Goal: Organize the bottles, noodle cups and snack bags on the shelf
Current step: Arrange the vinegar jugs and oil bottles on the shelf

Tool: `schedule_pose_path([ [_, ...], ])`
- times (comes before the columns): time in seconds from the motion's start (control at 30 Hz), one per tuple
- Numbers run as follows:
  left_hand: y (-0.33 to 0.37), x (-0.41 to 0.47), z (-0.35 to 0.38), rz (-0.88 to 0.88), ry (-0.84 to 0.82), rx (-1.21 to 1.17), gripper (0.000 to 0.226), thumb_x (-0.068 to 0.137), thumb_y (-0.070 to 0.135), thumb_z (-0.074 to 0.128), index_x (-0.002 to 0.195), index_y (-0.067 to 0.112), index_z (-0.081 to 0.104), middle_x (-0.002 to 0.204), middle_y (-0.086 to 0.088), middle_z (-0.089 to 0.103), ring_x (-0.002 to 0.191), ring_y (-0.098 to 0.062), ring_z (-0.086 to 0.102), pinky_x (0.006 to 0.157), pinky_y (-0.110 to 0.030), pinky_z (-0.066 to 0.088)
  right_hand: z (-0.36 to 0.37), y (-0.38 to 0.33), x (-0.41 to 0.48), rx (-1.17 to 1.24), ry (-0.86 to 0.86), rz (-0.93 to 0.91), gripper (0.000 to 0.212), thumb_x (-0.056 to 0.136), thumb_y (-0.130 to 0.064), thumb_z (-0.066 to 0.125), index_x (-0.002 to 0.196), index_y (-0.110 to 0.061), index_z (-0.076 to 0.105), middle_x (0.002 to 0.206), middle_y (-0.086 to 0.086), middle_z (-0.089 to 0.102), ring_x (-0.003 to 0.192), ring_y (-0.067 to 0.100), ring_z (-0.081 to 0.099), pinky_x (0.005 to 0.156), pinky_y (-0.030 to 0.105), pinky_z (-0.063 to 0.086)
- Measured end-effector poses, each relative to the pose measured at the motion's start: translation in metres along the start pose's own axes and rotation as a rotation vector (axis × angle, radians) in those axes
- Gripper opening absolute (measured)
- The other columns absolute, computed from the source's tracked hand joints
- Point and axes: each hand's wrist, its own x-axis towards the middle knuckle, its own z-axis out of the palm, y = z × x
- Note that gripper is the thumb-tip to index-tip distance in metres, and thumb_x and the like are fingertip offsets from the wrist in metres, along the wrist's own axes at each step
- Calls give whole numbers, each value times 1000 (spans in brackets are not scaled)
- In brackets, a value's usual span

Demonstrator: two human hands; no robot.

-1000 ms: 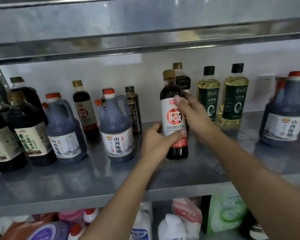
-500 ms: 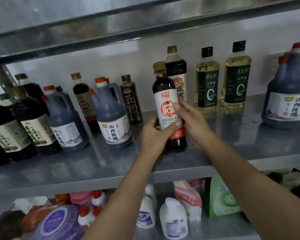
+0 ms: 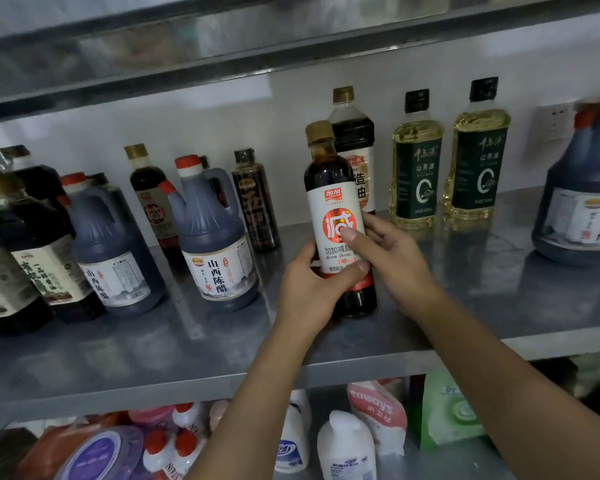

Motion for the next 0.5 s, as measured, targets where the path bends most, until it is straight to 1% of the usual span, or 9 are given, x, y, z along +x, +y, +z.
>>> schedule_pose_path([
  [0.1, 2, 1, 0, -8, -3, 0, 57, 65, 36, 83, 118, 26, 66, 105, 5, 75, 97, -10, 71, 87, -35, 59, 1, 1, 0, -18, -2, -14, 61, 77, -29, 72, 134, -9, 60, 117, 6, 74, 109, 22, 70, 95, 43, 56],
  [0.2, 3, 1, 0, -10, -4, 4, 64, 62, 39, 84, 121, 22, 67, 105, 5, 75, 98, -11, 71, 88, -37, 60, 0, 0, 0, -24, 5, -20, 58, 78, -27, 71, 132, -11, 61, 114, 4, 75, 107, 21, 71, 95, 45, 57],
  [0.3, 3, 1, 1, -1, -7, 16, 68, 61, 43, 84, 123, 22, 66, 107, 6, 75, 98, -11, 71, 89, -40, 60, -2, -1, -1, -16, -4, -24, 59, 78, -26, 71, 134, -10, 60, 114, 4, 75, 107, 22, 71, 94, 46, 57],
  [0.4, 3, 1, 1, 11, 1, 34, 73, 57, 51, 80, 124, 24, 66, 107, 7, 75, 97, -10, 71, 87, -37, 60, -2, 0, -1, -4, -14, -29, 61, 78, -26, 71, 135, -8, 59, 115, 6, 74, 107, 23, 71, 94, 47, 57],
  [0.5, 2, 0, 1, 26, -2, 39, 73, 57, 53, 78, 123, 26, 64, 107, 7, 74, 97, -8, 71, 85, -33, 60, -1, 1, -1, 2, -7, -34, 59, 79, -25, 70, 134, -8, 59, 115, 6, 74, 107, 22, 71, 93, 44, 58],
])
